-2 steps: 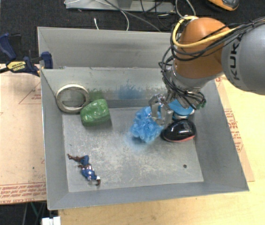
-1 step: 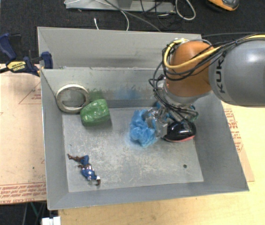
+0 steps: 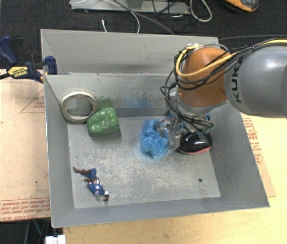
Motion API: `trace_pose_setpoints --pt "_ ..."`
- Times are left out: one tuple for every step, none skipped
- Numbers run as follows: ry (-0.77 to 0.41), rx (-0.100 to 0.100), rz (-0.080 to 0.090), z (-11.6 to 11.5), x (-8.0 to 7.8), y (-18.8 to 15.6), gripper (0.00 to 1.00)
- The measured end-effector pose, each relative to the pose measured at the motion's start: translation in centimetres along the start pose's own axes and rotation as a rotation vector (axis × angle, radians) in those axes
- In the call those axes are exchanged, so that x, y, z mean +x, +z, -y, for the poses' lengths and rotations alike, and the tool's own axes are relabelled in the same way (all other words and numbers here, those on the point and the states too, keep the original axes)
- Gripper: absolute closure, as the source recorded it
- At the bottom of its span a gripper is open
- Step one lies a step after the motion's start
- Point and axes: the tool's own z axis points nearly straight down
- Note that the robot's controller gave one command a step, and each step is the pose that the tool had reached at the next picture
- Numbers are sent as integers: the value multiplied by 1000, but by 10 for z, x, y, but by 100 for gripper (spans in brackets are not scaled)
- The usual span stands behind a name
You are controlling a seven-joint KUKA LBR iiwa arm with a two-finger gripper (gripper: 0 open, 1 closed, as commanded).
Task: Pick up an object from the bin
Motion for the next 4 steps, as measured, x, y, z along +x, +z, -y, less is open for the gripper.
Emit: trace_pose_setpoints --pt "107 0 5 -6 -25 -24 100" --pt "108 0 5 -6 -25 -24 100" --pt "-83 11 22 8 -26 2 100" --pt "-122 21 25 -27 -48 4 100"
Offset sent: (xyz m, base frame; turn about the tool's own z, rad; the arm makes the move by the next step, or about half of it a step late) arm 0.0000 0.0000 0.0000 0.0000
